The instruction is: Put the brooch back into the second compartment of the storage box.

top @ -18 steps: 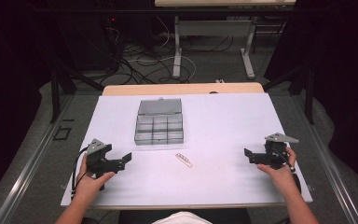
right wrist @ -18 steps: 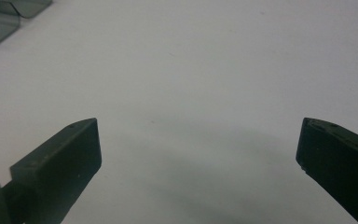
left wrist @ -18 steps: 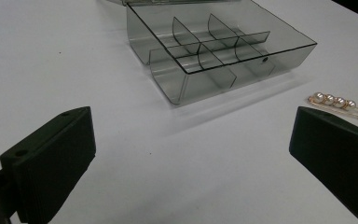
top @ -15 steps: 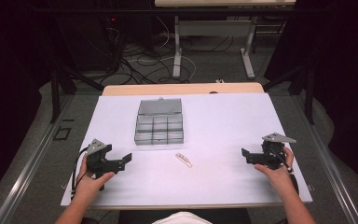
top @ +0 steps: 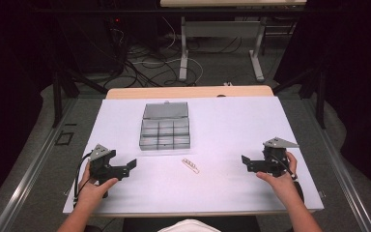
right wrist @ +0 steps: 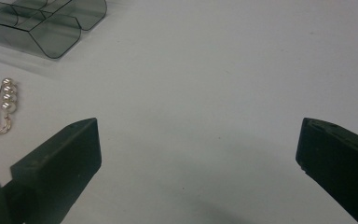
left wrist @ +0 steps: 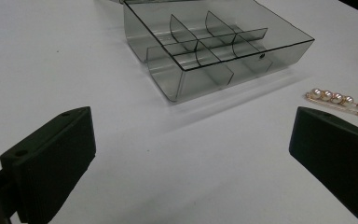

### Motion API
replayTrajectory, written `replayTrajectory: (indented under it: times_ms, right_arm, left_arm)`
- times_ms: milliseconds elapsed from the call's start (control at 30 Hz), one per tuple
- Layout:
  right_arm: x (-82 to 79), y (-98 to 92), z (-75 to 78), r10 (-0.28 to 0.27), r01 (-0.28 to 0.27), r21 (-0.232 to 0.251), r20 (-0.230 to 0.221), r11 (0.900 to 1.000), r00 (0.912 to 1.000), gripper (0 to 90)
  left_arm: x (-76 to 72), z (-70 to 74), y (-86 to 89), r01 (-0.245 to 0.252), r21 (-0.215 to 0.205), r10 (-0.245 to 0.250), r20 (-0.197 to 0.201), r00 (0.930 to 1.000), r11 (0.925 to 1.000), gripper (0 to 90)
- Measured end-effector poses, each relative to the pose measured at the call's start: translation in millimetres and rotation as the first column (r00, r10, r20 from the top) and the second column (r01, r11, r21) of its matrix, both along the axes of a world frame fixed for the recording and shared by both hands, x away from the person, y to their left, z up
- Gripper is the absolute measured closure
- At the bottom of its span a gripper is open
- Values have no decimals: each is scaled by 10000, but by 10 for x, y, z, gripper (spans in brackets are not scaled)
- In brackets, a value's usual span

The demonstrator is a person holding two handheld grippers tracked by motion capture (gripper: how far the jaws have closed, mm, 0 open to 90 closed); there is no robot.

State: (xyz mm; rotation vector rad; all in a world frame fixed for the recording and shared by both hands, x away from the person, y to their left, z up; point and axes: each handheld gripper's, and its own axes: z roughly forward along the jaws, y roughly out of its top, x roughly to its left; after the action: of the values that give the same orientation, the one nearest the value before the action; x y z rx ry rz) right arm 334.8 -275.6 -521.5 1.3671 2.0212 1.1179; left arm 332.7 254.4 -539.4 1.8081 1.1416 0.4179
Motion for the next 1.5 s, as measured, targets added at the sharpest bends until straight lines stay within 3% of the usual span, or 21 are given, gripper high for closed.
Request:
replayTrajectory:
  times_ms: [300, 667, 833, 933, 1267, 1500]
  right_arm:
    - [-4, 4, 13, -88, 98, -413, 227, 9991, 9997, 0]
    - [-2, 111, 138, 407, -402, -268, 203, 9988, 9990, 0]
    - [11, 221, 200, 824, -826, -169, -110, 9964, 9965, 1]
    - [40, 307, 221, 1103, -1107, -93, -415, 9938, 9930, 14]
    - [139, 543, 268, 1647, -1651, 7, -685, 9863, 9840, 40]
    - [229, 780, 259, 2167, -2199, -249, -929, 9752, 9718, 67]
  left_arm:
    - [-9, 8, -8, 14, -35, -14, -79, 10000, 10000, 6]
    - [-12, 10, -12, 18, 14, -18, -106, 9999, 10000, 12]
    - [-9, 4, -14, 7, 27, -7, -115, 9999, 10000, 17]
    - [-8, 0, -24, -56, -54, 56, -102, 9999, 10000, 18]
    - [-10, 5, -15, -68, -52, 67, -111, 9999, 10000, 19]
    - [-4, -1, -12, -69, -79, 68, -154, 9999, 9999, 19]
